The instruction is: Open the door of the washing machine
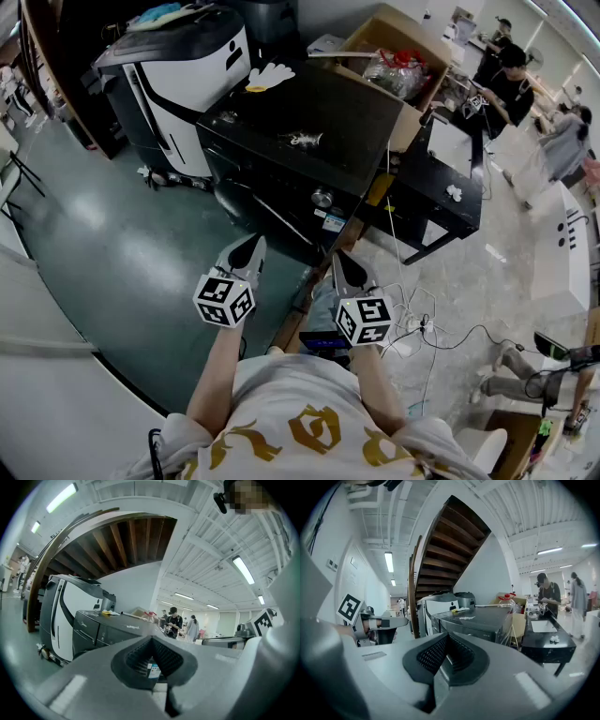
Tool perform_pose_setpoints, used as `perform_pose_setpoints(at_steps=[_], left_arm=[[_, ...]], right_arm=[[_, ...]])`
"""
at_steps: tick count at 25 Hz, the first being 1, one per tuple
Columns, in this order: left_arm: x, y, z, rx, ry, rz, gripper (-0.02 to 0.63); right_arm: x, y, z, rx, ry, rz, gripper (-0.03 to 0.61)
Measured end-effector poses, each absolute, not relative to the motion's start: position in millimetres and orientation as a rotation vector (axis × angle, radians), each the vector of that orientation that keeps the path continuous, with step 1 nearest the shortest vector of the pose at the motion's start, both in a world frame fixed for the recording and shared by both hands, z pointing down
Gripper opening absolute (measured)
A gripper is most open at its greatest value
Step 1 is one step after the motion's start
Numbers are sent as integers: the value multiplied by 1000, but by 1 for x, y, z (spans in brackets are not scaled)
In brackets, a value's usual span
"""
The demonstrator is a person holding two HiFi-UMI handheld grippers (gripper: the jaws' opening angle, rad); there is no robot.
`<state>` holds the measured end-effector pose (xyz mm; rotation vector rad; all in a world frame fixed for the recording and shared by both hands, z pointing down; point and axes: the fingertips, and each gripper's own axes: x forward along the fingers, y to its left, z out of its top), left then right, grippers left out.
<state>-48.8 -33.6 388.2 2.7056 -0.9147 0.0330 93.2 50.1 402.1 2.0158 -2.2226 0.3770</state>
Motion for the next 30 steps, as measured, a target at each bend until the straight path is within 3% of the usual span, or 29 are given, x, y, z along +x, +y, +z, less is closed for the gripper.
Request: perform_pose_setpoints(at_steps=[12,15,19,30], left_arm=[[-24,-31,404,2718,-902,110,3],[-19,-34,415,2673,-895,121,91],[-9,-42,428,2638,-895,147,144],[21,-68,483,2526,-879,284,146]], right_arm=[[107,58,409,2012,-2283,427,18],[113,60,417,2002,-2289,466,28],[126,60,429,2008,-2250,511,98],[154,44,467,1948,-2196,641,124]])
